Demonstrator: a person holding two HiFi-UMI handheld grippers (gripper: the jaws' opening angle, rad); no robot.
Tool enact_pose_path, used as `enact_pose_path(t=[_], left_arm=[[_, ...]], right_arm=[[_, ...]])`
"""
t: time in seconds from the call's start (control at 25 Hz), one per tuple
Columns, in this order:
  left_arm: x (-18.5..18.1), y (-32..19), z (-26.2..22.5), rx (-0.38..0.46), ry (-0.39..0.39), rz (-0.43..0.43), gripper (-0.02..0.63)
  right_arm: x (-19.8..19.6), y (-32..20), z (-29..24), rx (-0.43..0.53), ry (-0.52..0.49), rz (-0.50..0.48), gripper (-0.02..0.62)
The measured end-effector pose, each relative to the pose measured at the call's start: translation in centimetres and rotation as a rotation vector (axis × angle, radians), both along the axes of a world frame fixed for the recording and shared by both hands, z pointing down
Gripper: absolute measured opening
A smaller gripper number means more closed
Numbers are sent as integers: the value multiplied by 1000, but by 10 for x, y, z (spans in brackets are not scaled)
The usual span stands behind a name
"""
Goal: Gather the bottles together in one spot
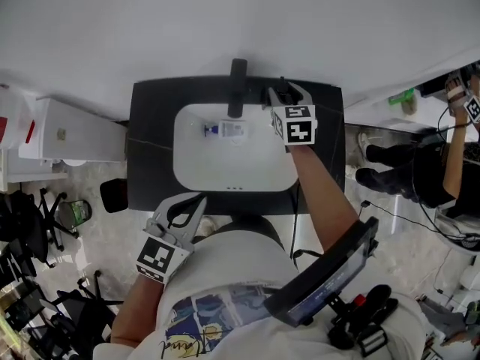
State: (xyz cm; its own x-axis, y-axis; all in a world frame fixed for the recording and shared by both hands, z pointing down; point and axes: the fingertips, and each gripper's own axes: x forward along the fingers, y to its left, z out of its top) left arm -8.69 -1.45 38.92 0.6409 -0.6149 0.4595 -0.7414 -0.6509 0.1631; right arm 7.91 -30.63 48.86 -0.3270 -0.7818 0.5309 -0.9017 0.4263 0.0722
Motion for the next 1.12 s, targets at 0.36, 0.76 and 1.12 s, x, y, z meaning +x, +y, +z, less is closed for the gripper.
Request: enact_pose_path(t=[0.36,0.76,1.12], left_arm=[[1,-12,9,-35,-29,-71,3],[0,-16,15,-54,-35,-74,3],[-5,-7,20,-62,-25,-74,3]], right_arm=[[10,-51,25,1,33,46,170],[13,-62,36,45,43,93,173],[20,-62,39,49,13,130,229]])
